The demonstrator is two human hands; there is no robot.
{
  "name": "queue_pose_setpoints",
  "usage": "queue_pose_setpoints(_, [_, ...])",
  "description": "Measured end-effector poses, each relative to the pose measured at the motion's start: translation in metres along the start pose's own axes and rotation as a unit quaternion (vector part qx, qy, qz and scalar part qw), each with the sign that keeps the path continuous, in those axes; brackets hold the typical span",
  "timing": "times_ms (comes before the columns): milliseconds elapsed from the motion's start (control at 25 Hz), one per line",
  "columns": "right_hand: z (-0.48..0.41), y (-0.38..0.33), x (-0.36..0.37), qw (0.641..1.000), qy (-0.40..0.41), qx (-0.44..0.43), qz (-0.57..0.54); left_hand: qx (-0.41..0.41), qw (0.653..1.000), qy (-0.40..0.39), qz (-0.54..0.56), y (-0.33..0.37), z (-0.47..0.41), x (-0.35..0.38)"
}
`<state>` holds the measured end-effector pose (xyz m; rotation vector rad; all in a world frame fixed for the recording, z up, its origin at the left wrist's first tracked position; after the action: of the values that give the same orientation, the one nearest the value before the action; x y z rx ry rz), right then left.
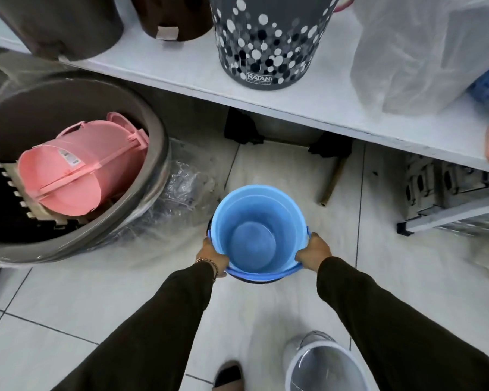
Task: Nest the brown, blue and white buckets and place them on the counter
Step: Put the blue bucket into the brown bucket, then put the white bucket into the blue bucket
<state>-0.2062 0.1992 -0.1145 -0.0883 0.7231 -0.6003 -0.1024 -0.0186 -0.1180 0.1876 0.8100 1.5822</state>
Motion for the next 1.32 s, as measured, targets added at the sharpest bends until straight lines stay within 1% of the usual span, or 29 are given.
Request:
queue_pose_setpoints(80, [-0.001,0.005,0.011,1.000,-0.010,-0.016,0.025,0.024,0.994,-0.013,-0.108,-0.012,-0.001,0.001])
queue_pose_setpoints(160, [0.004,0.015,0.017,0.999,0.005,-0.046,0.010,0.055,0.973,-0.018,-0.225,-0.020,0.005,0.002])
queue_pose_setpoints(240, [0.012,0.028,0.020,0.997,0.030,-0.067,0.016,0.106,0.935,0.007,-0.340,-0.028,0.017,0.003])
queue_pose_setpoints(320, [0.021,0.047,0.020,0.995,0.051,-0.073,0.052,0.176,0.893,0.024,-0.414,-0.030,0.032,0.005])
queue_pose_setpoints(400, [0.030,0.068,0.017,0.993,0.055,-0.073,0.077,0.238,0.856,0.015,-0.458,-0.033,0.047,0.013])
queue_pose_setpoints(480, [0.041,0.091,0.014,0.991,0.050,-0.079,0.093,0.283,0.829,0.000,-0.482,-0.035,0.069,0.026])
queue_pose_setpoints(560, [0.053,0.117,0.010,0.990,0.047,-0.085,0.098,0.326,0.813,-0.004,-0.483,-0.040,0.090,0.043])
queue_pose_setpoints(640, [0.066,0.151,0.008,0.991,0.039,-0.083,0.102,0.359,0.805,-0.012,-0.471,-0.055,0.113,0.066])
queue_pose_setpoints(680, [0.071,0.172,0.009,0.991,0.036,-0.078,0.099,0.366,0.808,-0.021,-0.460,-0.068,0.123,0.079])
queue_pose_setpoints(720, [0.077,0.195,0.011,0.993,0.031,-0.067,0.097,0.365,0.820,-0.032,-0.440,-0.085,0.133,0.093])
queue_pose_setpoints(760, [0.080,0.219,0.015,0.994,0.026,-0.050,0.093,0.350,0.840,-0.050,-0.411,-0.105,0.142,0.109])
queue_pose_setpoints(840, [0.084,0.278,0.032,0.997,0.013,0.001,0.076,0.280,0.886,-0.091,-0.358,-0.151,0.156,0.145])
queue_pose_setpoints(880, [0.084,0.304,0.041,0.998,0.008,0.033,0.061,0.239,0.903,-0.103,-0.340,-0.173,0.158,0.160])
queue_pose_setpoints(1000, [0.083,0.384,0.075,0.987,-0.026,0.160,-0.010,0.124,0.935,-0.121,-0.310,-0.236,0.160,0.212])
queue_pose_setpoints(1040, [0.082,0.405,0.088,0.977,-0.057,0.197,-0.053,0.097,0.948,-0.115,-0.281,-0.251,0.159,0.227])
queue_pose_setpoints(1080, [0.081,0.423,0.101,0.962,-0.102,0.223,-0.124,0.076,0.963,-0.107,-0.236,-0.262,0.159,0.240])
queue_pose_setpoints(1120, [0.080,0.436,0.115,0.934,-0.144,0.242,-0.218,0.066,0.975,-0.094,-0.190,-0.269,0.159,0.251])
queue_pose_setpoints(1160, [0.080,0.445,0.126,0.899,-0.167,0.252,-0.316,0.057,0.983,-0.080,-0.154,-0.273,0.160,0.260])
queue_pose_setpoints(1200, [0.079,0.447,0.131,0.869,-0.158,0.248,-0.397,0.051,0.989,-0.066,-0.126,-0.273,0.161,0.265])
queue_pose_setpoints(1240, [0.078,0.445,0.133,0.850,-0.134,0.234,-0.453,0.048,0.992,-0.053,-0.105,-0.271,0.163,0.271])
queue_pose_setpoints(1320, [0.079,0.439,0.123,0.838,-0.068,0.205,-0.501,0.053,0.996,-0.031,-0.059,-0.257,0.173,0.280])
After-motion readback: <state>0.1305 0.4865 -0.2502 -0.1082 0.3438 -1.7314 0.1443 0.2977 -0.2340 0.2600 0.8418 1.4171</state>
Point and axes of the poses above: each hand's wrist, its own z-axis away from the middle knuckle, its own x-axis out of the palm, y = z × x, the point moved 1 cm from there along -z, towards the middle knuckle, and after that the axes turned 8 degrees about x, right-handed, at the moved point
